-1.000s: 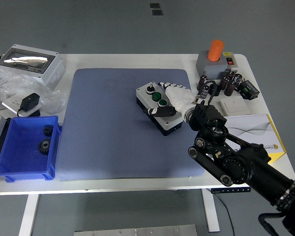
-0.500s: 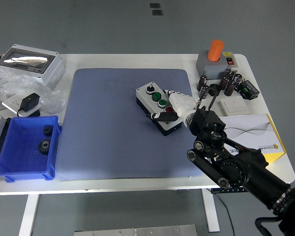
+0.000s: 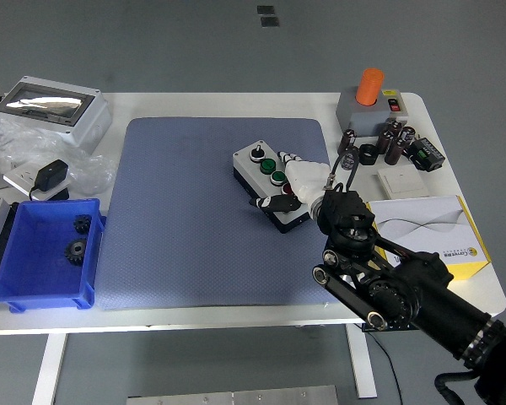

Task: Pick up the button,place it on the desk,press the button,press the button

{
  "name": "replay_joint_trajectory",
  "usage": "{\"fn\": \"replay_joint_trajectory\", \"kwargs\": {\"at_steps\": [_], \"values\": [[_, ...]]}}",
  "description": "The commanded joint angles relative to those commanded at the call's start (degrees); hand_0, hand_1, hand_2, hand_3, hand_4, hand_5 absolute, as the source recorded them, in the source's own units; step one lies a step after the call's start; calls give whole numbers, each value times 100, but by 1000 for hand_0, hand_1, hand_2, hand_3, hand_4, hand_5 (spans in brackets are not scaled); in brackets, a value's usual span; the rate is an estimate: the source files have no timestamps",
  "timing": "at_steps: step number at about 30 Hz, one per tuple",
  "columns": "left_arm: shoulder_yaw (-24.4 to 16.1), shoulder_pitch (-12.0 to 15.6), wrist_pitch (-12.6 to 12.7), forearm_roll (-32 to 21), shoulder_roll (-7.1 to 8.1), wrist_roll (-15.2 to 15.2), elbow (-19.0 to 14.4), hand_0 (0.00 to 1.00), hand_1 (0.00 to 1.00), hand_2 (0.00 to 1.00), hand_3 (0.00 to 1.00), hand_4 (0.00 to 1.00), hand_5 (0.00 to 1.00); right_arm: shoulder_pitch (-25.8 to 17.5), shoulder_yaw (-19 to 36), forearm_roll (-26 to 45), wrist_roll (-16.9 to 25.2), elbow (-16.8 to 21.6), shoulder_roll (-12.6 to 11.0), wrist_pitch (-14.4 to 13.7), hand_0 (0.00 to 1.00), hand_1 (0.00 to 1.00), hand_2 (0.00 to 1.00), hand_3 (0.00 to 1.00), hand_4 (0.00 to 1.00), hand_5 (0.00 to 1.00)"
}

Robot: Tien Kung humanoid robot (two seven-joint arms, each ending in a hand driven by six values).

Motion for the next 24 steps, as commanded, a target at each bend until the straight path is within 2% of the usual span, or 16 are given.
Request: {"fn": "replay_joint_trajectory", "kwargs": {"at_steps": [1, 12, 13, 18, 19, 24], "values": [[-3, 0, -2, 4, 0, -4, 0, 719, 691, 687, 835, 887, 812, 4, -18, -7, -14, -5, 4, 15, 365, 643, 740, 998, 998, 600], [-40, 0, 7, 59, 3, -88, 0, 719, 692, 687, 834, 891, 808, 68, -251, -191, -186, -20, -5, -57, 335, 616, 720, 998, 998, 593], [-43, -1, 15, 63, 3, -107, 0, 718, 692, 687, 833, 896, 800, 76, -273, -215, -195, -14, -9, -69, 259, 548, 651, 998, 972, 506], [-38, -10, 38, 64, 2, -194, 0, 718, 692, 687, 833, 896, 800, 124, -362, -359, -243, 6, -30, -100, 259, 548, 651, 998, 972, 506], [-36, -10, 40, 62, 2, -204, 0, 719, 693, 687, 833, 901, 794, 131, -383, -378, -251, -2, -32, -98, 206, 455, 509, 952, 840, 303], [-31, -4, 48, 54, -4, -235, 0, 719, 693, 687, 833, 901, 794, 155, -487, -429, -263, -61, -32, -106, 206, 455, 509, 952, 840, 303]]}}
